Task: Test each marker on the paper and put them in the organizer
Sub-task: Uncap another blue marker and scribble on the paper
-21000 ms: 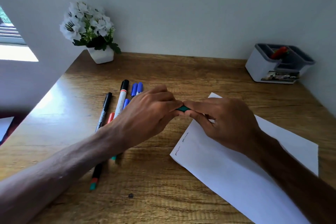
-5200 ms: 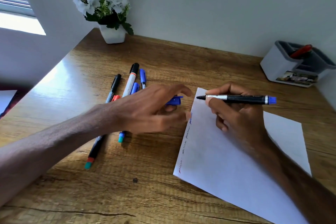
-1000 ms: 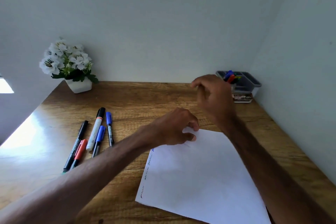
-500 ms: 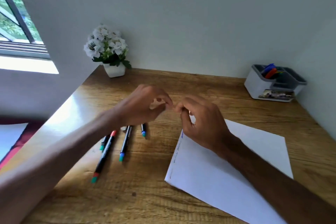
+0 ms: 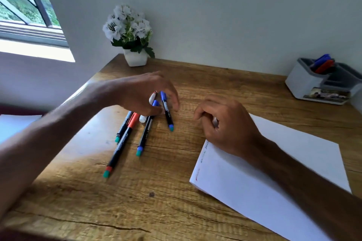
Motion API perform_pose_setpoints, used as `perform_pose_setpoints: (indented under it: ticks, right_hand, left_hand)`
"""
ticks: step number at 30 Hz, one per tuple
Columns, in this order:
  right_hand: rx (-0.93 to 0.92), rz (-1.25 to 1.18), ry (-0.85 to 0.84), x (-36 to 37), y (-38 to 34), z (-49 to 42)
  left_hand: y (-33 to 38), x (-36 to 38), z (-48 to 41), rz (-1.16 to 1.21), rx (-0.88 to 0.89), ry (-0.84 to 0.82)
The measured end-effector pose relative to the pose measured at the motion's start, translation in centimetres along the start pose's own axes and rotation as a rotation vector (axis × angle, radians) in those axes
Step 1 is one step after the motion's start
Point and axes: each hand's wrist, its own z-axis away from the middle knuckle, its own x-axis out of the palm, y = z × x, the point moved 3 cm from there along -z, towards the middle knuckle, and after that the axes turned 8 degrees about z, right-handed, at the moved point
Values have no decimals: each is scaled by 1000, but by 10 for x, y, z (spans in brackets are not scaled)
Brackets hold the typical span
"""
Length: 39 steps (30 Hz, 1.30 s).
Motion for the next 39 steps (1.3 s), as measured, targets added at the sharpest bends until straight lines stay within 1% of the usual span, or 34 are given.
perform_pose_setpoints:
  ticks: [2,6,9,13,18,22,26,28,30,32,34,37,39]
  right_hand:
    - [12,-6,15,-3,4,-1]
    - [70,-32,70,-14,18,-2]
    - [154,-88,90,-19,28,-1]
    - [223,-184,-5,-20,32,-3]
    - [214,-322,-109,-27,35,-3]
    - [181,-211,-136,-32,43,-3]
    - [183,-69,-95,-48,57,-3]
    - [148,10,-129,-49,57,-3]
    - [72,71,-178,-43,48,-3]
    - [12,59,-234,-32,33,-2]
    - [-10,26,-260,-24,25,-2]
    - [-6,-11,-241,-22,26,-2]
    - [-7,15,-228,-25,27,-2]
  left_hand:
    - [1,1,-1,-9,-5,30]
    - [11,8,-6,-43,80,82]
    - [23,10,-9,-82,144,188]
    - [38,12,-10,-98,166,349]
    - [45,19,-11,-79,169,440]
    - [47,20,-11,-32,127,478]
    - [42,18,-12,-6,102,466]
    - [44,21,-13,9,98,467]
    - [49,27,-13,20,102,479]
    - [56,34,-13,29,119,493]
    - [62,39,-12,12,126,503]
    - [66,39,-10,-23,151,528]
    - [69,40,-10,-37,183,537]
